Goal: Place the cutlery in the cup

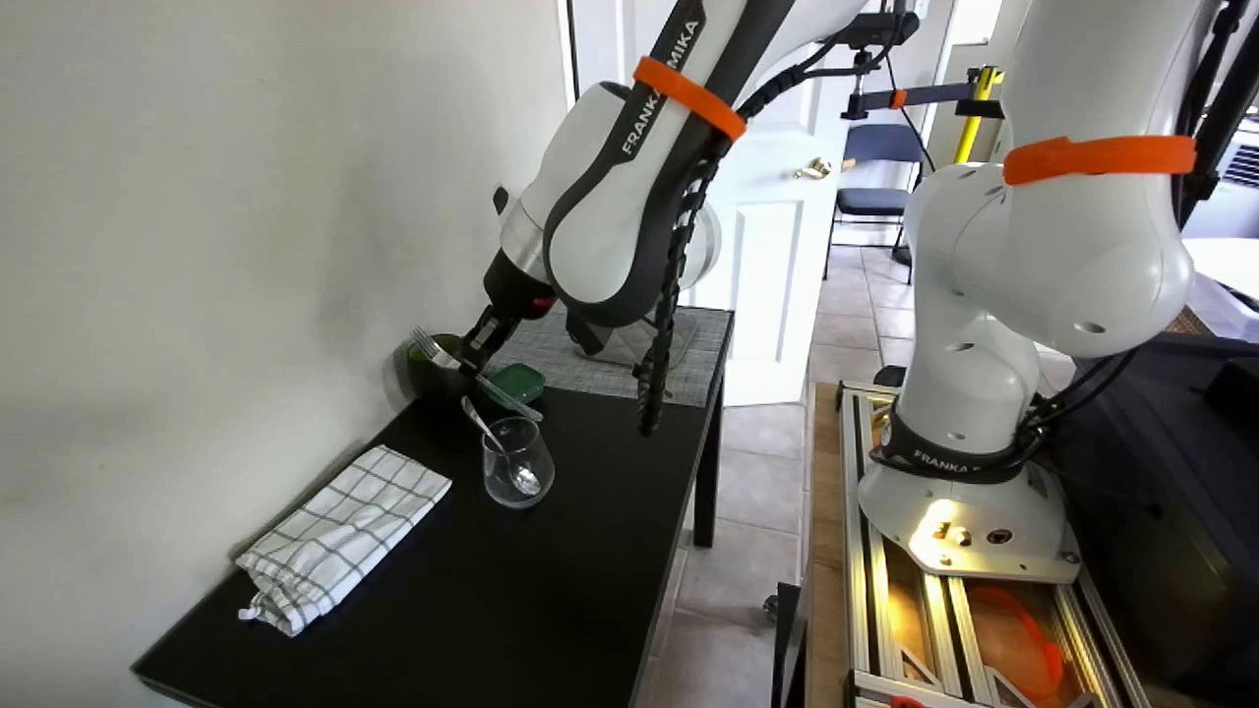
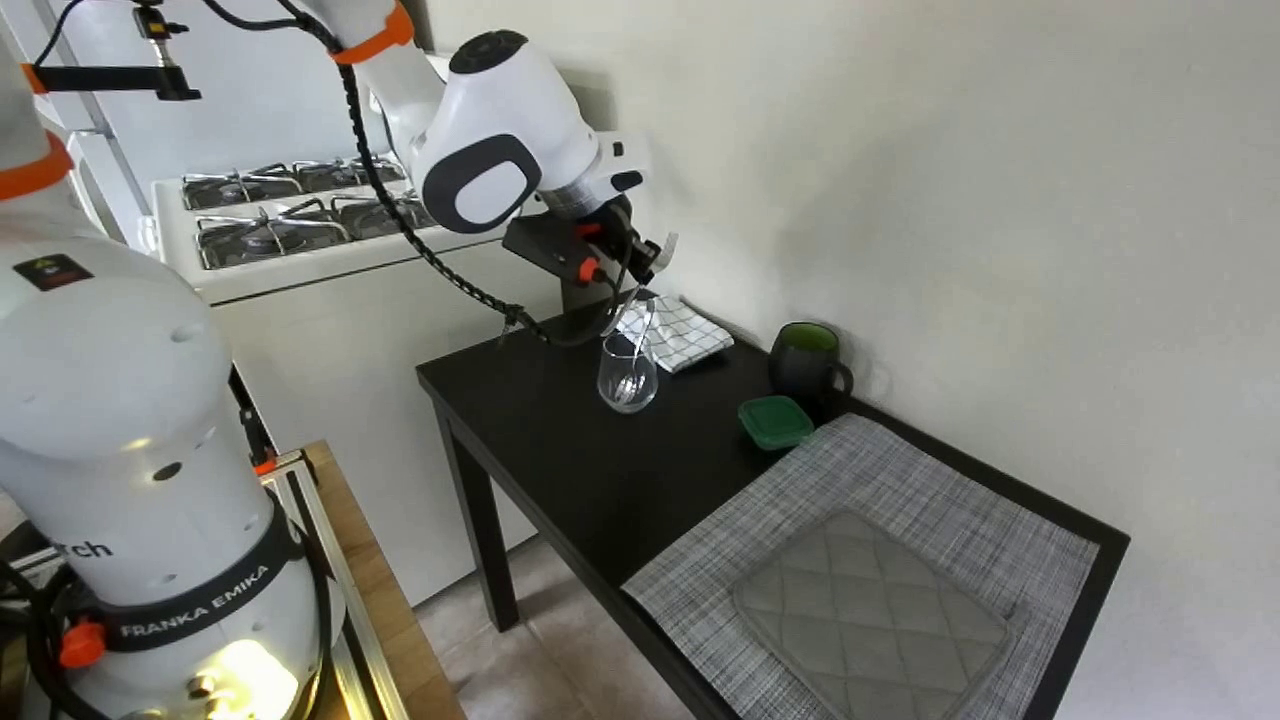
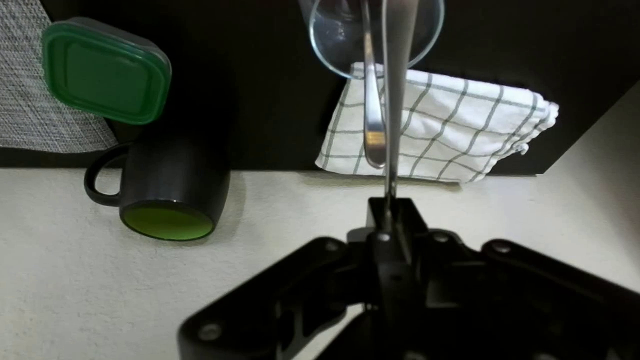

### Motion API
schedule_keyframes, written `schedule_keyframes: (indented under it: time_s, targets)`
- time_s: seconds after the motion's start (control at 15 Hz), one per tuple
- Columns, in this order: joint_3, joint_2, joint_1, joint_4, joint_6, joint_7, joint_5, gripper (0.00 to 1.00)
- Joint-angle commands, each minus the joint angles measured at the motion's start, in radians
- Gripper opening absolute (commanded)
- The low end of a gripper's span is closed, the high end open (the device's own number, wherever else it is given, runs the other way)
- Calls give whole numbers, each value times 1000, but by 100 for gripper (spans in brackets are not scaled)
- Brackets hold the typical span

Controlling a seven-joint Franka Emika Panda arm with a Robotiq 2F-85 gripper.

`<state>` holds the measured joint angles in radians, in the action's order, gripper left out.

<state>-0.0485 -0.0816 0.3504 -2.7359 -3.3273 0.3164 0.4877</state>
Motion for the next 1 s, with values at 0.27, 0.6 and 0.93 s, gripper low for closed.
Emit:
schedule_keyframes:
  time_s: [0.27,0.6,0.93]
  targets:
    - [118,129,-150,24,-111,-246,-279,2]
    - [118,204,-185,42,-193,-281,-342,2]
    - [122,248,-206,59,-230,-307,-380,2]
